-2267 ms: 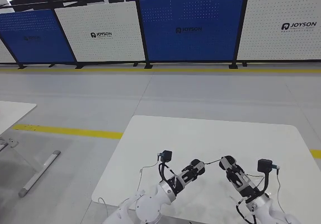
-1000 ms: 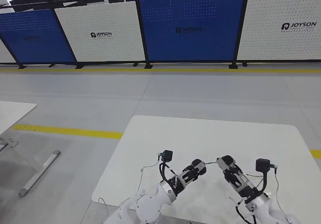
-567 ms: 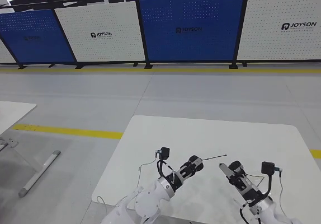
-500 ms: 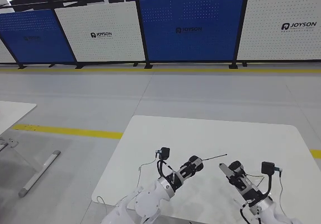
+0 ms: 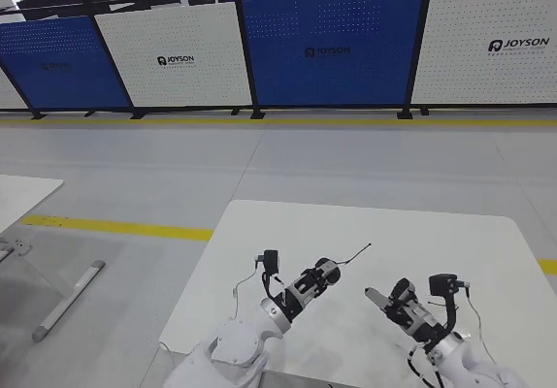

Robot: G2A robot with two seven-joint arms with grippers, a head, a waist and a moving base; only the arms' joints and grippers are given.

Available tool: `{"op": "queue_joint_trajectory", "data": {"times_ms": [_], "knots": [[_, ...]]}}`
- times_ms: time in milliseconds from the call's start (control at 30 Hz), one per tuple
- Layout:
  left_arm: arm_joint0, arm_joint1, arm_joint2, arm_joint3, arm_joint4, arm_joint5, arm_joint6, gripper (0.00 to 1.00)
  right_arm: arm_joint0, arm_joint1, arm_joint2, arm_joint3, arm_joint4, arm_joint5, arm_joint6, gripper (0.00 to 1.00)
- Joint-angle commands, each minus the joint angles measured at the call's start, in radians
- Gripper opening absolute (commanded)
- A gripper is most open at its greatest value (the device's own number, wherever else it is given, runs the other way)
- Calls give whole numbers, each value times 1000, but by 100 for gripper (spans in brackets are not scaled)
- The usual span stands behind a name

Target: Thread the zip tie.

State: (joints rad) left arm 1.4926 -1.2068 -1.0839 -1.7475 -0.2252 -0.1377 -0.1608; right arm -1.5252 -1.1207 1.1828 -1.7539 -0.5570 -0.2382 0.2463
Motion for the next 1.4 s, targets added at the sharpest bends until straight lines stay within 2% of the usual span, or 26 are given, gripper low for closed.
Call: {"op": "queue_joint_trajectory", "data": {"times_ms": [0, 167, 233, 300, 433, 700, 867, 900, 933, 967, 1000, 1033, 1067, 1133, 1167, 1300, 1367], "knots": [[0, 0, 1, 0, 2, 0, 1, 0, 1, 0, -3, -2, -17, 10, 0, 100], [0, 0, 1, 0, 2, 0, 1, 0, 1, 0, -3, -2, -17, 10, 0, 100], [0, 0, 2, 0, 0, 1, 0, 0, 10, -1, -14, 8, -49, 22, 17, 100], [-5, -3, 10, 1, -48, 9, -31, 0, 30, -3, -30, 22, -80, 12, 25, 100], [-14, -4, 13, 5, -85, 17, -63, 0, 50, -8, -52, 36, -171, 26, -8, 100], [-15, -4, 13, 6, -86, 18, -64, 0, 48, -9, -54, 37, -172, 32, -17, 100], [-22, -8, 34, 10, -77, 25, -54, 0, 62, -17, -62, 56, -128, 28, -37, 100], [-24, -9, 36, 12, -76, 25, -52, 0, 64, -18, -63, 60, -122, 27, -43, 87], [-26, -9, 37, 14, -75, 25, -50, 0, 67, -19, -65, 63, -123, 29, -47, 45], [-27, -10, 39, 16, -69, 25, -45, 0, 70, -21, -68, 65, -124, 32, -49, 40], [-28, -10, 41, 17, -63, 26, -42, 0, 72, -22, -69, 67, -131, 41, -51, 30], [-28, -10, 43, 17, -60, 26, -40, 0, 74, -23, -72, 67, -145, 54, -50, 15], [-29, -11, 45, 18, -57, 26, -40, 0, 76, -25, -78, 65, -150, 61, -47, 15], [-29, -11, 47, 18, -50, 26, -39, 0, 81, -26, -86, 66, -154, 57, -35, 8], [-29, -11, 48, 18, -45, 26, -37, 0, 84, -28, -90, 66, -146, 43, -28, 11], [-31, -12, 55, 20, -29, 24, -31, 0, 90, -28, -87, 71, -112, -12, -9, 10], [-32, -13, 61, 23, -24, 23, -31, 0, 88, -27, -80, 71, -111, -19, -10, 7]]}}
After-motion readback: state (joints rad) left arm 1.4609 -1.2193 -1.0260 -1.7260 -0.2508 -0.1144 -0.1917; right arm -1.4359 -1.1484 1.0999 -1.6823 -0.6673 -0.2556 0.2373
